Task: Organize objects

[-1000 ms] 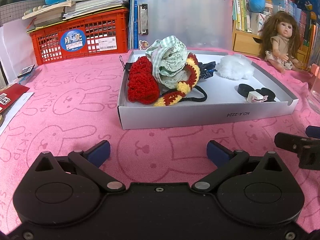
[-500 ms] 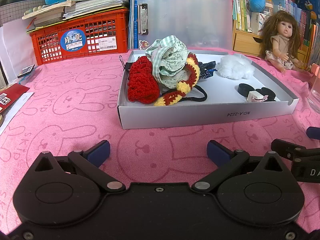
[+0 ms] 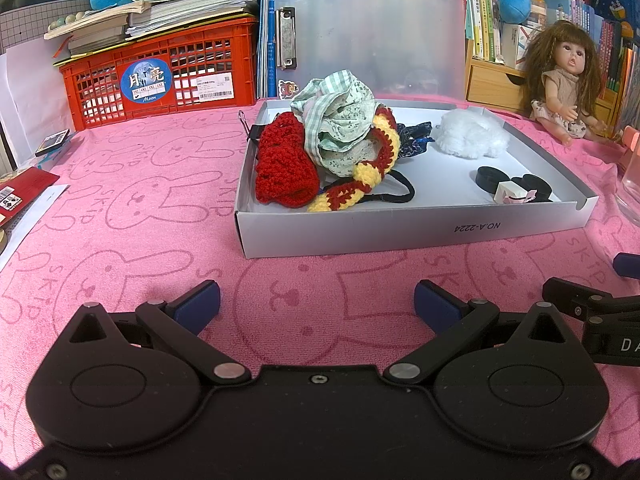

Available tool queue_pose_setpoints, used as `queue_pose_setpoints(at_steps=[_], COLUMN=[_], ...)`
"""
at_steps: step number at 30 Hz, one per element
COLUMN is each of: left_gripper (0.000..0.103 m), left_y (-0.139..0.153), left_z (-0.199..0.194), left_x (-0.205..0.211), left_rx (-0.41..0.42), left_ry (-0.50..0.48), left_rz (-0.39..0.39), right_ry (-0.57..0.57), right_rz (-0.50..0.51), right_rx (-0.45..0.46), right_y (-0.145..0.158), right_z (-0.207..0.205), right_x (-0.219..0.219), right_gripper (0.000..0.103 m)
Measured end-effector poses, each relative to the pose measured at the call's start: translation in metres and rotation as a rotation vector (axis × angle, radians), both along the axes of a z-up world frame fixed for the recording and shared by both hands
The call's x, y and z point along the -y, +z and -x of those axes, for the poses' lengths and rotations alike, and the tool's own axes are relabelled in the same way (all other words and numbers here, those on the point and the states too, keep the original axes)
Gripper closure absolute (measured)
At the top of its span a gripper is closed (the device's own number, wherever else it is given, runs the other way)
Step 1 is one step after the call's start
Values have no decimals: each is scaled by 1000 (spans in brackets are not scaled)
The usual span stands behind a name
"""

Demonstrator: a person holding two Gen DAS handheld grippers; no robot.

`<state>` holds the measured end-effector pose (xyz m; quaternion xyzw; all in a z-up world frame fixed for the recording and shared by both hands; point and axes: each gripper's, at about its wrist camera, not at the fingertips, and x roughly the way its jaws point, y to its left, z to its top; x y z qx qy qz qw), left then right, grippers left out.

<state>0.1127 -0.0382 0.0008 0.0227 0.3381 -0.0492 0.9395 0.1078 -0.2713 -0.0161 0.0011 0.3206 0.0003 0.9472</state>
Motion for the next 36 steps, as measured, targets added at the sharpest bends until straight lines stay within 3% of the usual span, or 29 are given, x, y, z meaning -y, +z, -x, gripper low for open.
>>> queue_pose_setpoints(at_steps=[36], left_gripper=[0], left_y=[-3], left_z=[6], left_x=[1], left_rx=[14], left_ry=[29], left_rz=[0], right_ry=[0], right_rz=[-1], right_rx=[0], right_y=[0], right_z=[0], right_x=[1], right_gripper=[0])
